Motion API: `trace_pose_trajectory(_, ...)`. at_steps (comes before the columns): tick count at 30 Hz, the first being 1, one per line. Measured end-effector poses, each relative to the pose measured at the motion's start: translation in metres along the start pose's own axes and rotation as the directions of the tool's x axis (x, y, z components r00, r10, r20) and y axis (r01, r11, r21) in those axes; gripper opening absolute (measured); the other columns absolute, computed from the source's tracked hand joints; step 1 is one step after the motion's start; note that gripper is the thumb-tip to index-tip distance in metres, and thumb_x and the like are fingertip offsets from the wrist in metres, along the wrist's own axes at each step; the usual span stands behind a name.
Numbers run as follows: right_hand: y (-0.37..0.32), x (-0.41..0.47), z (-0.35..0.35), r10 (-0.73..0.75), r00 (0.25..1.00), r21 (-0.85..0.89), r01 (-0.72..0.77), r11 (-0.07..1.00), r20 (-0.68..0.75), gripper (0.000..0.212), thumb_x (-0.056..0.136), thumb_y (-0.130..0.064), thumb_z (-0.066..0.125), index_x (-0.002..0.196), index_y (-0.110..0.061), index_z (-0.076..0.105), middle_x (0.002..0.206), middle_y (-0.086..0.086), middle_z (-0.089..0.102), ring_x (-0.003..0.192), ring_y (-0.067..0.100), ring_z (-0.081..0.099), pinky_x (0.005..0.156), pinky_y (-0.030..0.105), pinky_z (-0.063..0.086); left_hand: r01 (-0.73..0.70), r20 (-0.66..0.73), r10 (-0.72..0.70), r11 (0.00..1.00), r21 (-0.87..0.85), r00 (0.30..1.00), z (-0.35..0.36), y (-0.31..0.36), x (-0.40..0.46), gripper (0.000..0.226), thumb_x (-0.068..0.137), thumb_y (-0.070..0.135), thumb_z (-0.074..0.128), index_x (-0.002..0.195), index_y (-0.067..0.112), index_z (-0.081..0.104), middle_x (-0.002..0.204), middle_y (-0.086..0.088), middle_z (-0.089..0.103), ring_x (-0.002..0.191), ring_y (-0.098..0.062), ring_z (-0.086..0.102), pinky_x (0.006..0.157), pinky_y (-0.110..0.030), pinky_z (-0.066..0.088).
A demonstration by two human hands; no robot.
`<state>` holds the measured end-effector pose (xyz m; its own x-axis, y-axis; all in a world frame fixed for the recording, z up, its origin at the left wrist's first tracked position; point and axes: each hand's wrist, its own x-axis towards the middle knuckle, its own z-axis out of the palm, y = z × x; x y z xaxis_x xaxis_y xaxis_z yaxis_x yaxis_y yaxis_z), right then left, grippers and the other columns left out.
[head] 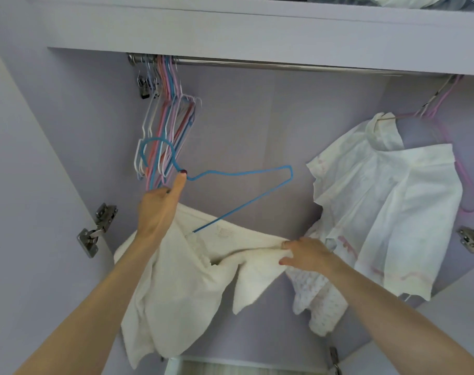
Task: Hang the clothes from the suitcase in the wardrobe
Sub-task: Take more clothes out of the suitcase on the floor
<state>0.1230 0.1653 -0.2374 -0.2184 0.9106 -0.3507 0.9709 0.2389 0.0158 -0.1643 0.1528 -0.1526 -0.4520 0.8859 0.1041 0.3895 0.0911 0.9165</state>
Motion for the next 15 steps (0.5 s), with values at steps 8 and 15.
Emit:
trace_pose_trajectory(8, 0.043, -0.011, -0.039, 0.026, 0.986, 0.144, -0.002, 0.99, -0.165, 0.015, 0.093, -0.026, 0.052, 0.087, -0.017, 0.063, 0.106, 0.011, 0.067, 0.104, 0.029, 0.06, 0.079, 0.028, 0.042, -0.063, -0.043, 0.064, 0.998, 0.016, 0.997, 0.019, 0.003, -0.014, 0.057, 0.092, 0.046, 0.045, 0.056, 0.001, 0.038, 0.06, -0.011, 0.04, 0.058, -0.02, 0.036, 0.055, -0.028, 0.032)
trace_pose_trajectory(15, 0.053, -0.024, -0.083, 0.0, 0.946, -0.009, -0.003, 1.0, -0.323, 0.018, 0.088, -0.027, 0.051, 0.088, -0.015, 0.064, 0.099, 0.008, 0.068, 0.098, 0.029, 0.061, 0.077, 0.03, 0.044, -0.288, 0.053, 0.283, 0.95, 0.123, 0.958, 0.033, 0.002, -0.016, 0.032, 0.094, 0.014, 0.039, 0.064, 0.004, 0.044, 0.056, -0.01, 0.044, 0.064, -0.028, 0.039, 0.058, -0.034, 0.021)
